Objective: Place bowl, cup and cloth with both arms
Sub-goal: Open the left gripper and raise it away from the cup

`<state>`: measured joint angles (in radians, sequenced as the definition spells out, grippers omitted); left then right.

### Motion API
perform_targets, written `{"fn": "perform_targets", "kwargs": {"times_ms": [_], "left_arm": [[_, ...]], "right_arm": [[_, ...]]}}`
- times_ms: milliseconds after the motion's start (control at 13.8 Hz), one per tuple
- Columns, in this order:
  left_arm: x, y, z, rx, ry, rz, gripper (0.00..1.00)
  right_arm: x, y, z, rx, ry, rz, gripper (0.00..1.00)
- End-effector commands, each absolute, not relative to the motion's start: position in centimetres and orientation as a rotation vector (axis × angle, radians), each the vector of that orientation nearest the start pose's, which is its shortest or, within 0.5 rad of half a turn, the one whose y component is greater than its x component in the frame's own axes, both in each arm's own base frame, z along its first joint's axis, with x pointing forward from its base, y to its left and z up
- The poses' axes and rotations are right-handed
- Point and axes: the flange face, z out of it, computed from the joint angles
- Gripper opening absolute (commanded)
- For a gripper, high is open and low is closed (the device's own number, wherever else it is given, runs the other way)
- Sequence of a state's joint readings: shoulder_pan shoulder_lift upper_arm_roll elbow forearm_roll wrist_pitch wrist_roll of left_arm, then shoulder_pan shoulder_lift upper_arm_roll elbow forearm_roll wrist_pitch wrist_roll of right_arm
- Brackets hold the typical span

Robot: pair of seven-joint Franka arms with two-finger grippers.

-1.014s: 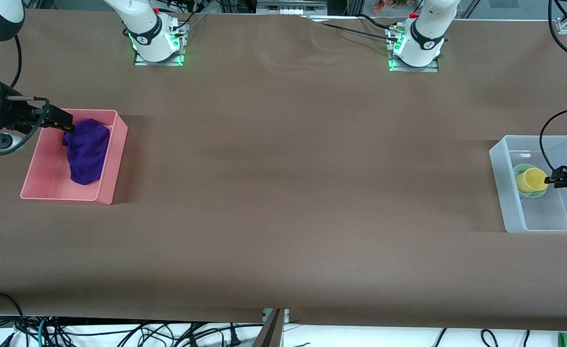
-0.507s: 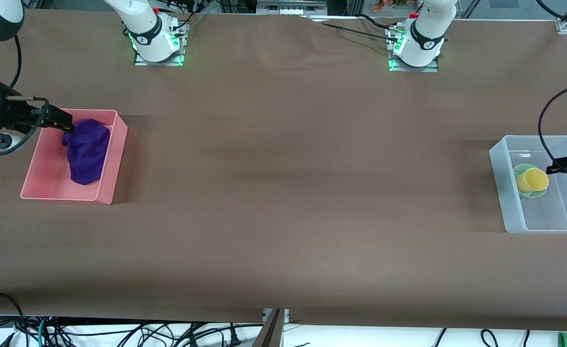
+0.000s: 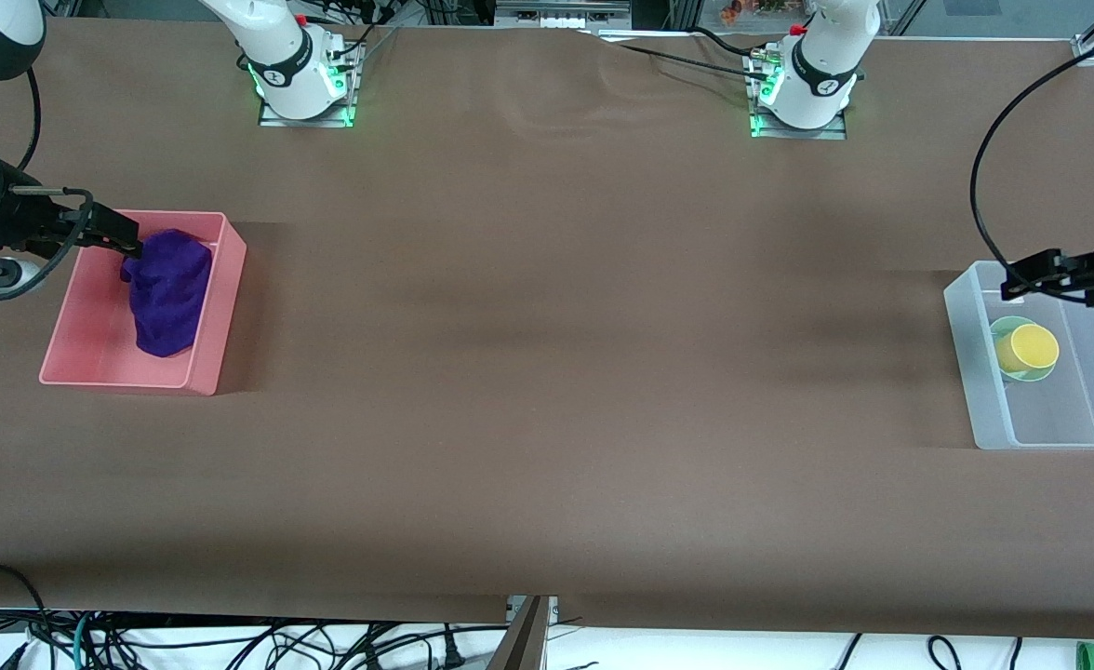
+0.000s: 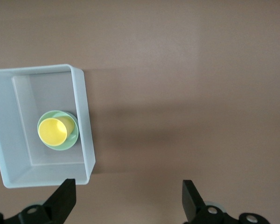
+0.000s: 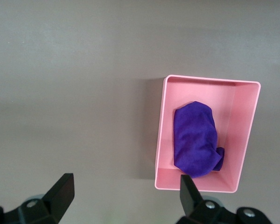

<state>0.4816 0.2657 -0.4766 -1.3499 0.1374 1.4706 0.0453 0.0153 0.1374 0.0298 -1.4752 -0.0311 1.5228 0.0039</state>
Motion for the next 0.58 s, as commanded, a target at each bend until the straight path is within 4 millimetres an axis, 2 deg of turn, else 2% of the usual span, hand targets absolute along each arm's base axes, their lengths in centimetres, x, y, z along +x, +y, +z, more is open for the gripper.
{"fn": "perform_targets", "kwargs": {"times_ms": [0,72,217,507], "left_arm": [[57.9,5.6,58.3,-3.18,-0.06,0.212,1.0],[56.2,5.3,58.3,-3.171,-0.069,0.177,1.0],[54.7,3.3,57.4,-3.16,0.01,0.117,1.0],[54.7,3.5,57.8,-3.171,0.127,0.134,1.0]], "right_arm": [[59.2,2.0,59.1,-3.18,-0.05,0.13,1.0],[59.2,2.0,59.0,-3.18,-0.05,0.132,1.0],[59.2,1.9,59.0,-3.18,-0.048,0.132,1.0],[59.2,1.8,59.0,-3.179,-0.045,0.132,1.0]]}}
